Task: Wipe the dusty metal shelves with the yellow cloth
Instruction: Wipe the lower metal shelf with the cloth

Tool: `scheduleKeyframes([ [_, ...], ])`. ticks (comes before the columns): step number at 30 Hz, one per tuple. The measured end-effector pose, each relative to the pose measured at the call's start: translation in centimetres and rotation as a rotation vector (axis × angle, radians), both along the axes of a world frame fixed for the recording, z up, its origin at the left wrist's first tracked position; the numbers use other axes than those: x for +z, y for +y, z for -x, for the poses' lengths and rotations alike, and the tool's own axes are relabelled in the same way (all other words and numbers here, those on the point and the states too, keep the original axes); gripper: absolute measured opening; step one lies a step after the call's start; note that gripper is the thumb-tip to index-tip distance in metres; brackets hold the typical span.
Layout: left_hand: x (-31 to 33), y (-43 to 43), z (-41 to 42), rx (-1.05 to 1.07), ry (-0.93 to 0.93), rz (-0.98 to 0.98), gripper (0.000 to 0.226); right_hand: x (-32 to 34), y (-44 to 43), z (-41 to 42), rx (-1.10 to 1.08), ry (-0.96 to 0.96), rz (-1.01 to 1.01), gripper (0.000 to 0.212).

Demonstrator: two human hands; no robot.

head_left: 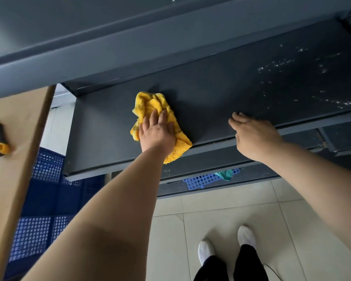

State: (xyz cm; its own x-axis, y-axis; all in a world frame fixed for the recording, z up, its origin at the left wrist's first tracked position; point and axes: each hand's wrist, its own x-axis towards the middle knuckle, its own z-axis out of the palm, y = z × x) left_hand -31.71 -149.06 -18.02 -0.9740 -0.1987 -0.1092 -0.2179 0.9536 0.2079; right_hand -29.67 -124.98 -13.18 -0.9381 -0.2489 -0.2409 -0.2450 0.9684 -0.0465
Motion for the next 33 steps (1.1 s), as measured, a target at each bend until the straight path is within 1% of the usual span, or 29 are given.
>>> scheduleKeyframes([
  [5,0.4,2.2,-0.9,0.166,-0.044,-0.032,0.055,-0.6,1.1,0.3,0.009,0.059,0.106,0.035],
  [8,0.7,4.5,-1.0,0.200,-0.065,-0.044,0.054,-0.6,3.0,0.7,0.004,0.110,0.154,0.036],
  [13,0.9,9.2,-0.4,0.227,-0.070,-0.049,0.054,-0.2,8.4,1.8,0.005,0.130,0.113,0.038],
  [21,1.1,18.6,1.9,0.222,-0.072,-0.036,0.055,0.0,17.8,3.2,-0.040,0.134,0.093,0.034],
  [25,1.2,22.0,2.9,0.221,-0.081,-0.026,0.056,-0.1,22.0,3.8,-0.083,0.124,0.068,0.036],
  [29,1.4,24.9,3.5,0.212,-0.090,-0.023,0.056,-0.1,25.1,3.9,-0.120,0.142,0.047,0.031],
  [33,1.7,27.9,4.1,0.168,-0.103,-0.028,0.056,-0.1,27.0,3.7,-0.072,0.137,0.077,0.035],
])
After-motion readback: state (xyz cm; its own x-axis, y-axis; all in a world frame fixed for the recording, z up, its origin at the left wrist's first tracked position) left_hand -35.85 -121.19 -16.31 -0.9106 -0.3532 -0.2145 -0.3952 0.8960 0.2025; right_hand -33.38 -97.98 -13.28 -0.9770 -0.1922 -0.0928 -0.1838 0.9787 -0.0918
